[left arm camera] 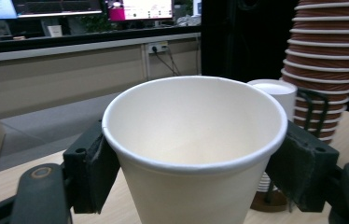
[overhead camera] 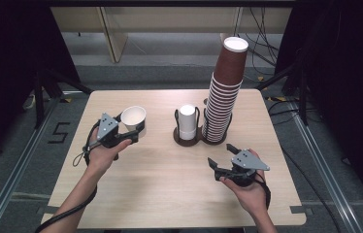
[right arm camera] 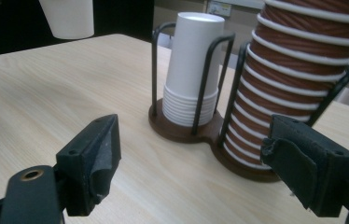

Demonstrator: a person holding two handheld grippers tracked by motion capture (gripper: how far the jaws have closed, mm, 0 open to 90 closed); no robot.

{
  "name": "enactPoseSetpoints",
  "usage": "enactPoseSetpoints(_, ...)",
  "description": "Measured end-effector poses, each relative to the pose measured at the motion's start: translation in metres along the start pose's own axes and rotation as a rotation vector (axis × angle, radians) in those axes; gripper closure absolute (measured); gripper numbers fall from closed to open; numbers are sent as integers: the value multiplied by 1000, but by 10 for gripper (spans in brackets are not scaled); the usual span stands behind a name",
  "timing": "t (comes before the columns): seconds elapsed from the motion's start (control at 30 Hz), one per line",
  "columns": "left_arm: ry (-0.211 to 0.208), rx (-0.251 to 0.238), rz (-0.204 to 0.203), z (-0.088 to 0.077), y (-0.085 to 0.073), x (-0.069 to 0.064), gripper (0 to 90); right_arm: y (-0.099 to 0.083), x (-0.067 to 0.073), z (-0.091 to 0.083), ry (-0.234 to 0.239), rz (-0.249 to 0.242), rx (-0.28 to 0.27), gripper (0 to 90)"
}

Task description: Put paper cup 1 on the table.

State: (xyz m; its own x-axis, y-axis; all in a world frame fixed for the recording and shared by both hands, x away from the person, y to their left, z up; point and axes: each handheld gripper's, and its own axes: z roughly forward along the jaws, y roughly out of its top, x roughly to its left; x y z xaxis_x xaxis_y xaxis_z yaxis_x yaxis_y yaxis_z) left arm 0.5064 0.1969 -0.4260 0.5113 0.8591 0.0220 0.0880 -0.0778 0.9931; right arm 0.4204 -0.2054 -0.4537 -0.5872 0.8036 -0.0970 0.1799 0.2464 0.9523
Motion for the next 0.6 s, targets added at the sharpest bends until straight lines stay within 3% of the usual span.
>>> enactPoseSetpoints(0.07,22,1,-3,1,-2,4,232,-4,0,-1,-4,24,6,198)
enactPoseSetpoints(0.13,46,5,-4,1,-5,8,232,-7,-2,-2,-12,15,3,199)
enactPoseSetpoints(0.2,60,11,-8,3,-7,12,232,-10,-1,-3,-15,38,6,199)
enactPoseSetpoints(0.23,67,14,-11,4,-8,14,232,-11,1,-5,-8,77,29,200)
enactPoseSetpoints(0.3,78,18,-14,6,-11,17,231,-13,-2,-3,-13,44,1,202)
enactPoseSetpoints(0.37,87,23,-21,8,-15,20,231,-15,-4,-4,-24,42,4,204)
enactPoseSetpoints(0.4,95,33,-19,10,-16,21,231,-16,-2,-5,-21,73,25,204)
enactPoseSetpoints(0.5,116,38,-14,14,-19,24,231,-19,-2,-6,-41,61,11,204)
enactPoseSetpoints(0.53,121,44,-33,15,-20,24,231,-19,-2,-6,-28,63,19,205)
enactPoseSetpoints(0.57,131,44,-36,16,-21,25,231,-20,1,-7,-41,107,24,205)
enactPoseSetpoints(0.6,142,44,-35,17,-22,27,231,-19,-2,-6,-44,64,9,205)
